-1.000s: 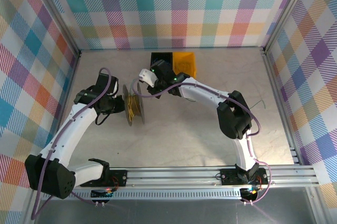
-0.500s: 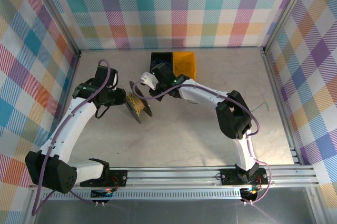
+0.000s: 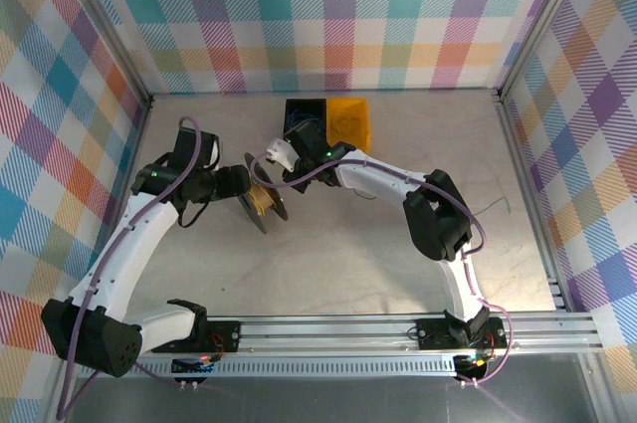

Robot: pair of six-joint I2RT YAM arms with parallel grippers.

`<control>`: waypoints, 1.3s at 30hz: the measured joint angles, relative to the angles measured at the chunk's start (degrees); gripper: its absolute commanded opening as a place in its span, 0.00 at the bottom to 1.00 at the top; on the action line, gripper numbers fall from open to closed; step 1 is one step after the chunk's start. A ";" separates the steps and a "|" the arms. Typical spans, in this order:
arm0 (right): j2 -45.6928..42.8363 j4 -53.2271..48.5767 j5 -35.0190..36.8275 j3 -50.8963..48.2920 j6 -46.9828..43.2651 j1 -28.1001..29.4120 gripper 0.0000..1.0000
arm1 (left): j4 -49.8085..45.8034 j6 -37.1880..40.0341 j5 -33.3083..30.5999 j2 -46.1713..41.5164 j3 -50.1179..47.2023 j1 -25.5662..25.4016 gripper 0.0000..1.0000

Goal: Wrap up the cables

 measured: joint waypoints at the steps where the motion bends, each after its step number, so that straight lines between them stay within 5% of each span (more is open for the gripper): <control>1: 0.00 -0.07 0.00 0.13 0.00 0.00 0.00 | 0.22 -0.48 0.09 0.28 -0.57 -0.50 0.79; 11: 0.00 -0.37 -0.09 0.52 0.26 0.72 0.00 | 6.88 -2.38 -0.20 4.57 -1.92 -3.56 0.77; 28: -1.38 1.07 -2.23 -3.30 1.46 1.11 0.00 | 8.52 0.28 -4.61 10.99 -1.03 -3.63 0.49; 39: -4.94 2.03 -2.19 -6.93 1.53 1.14 0.00 | 7.41 3.43 -6.56 13.25 2.71 -3.63 0.43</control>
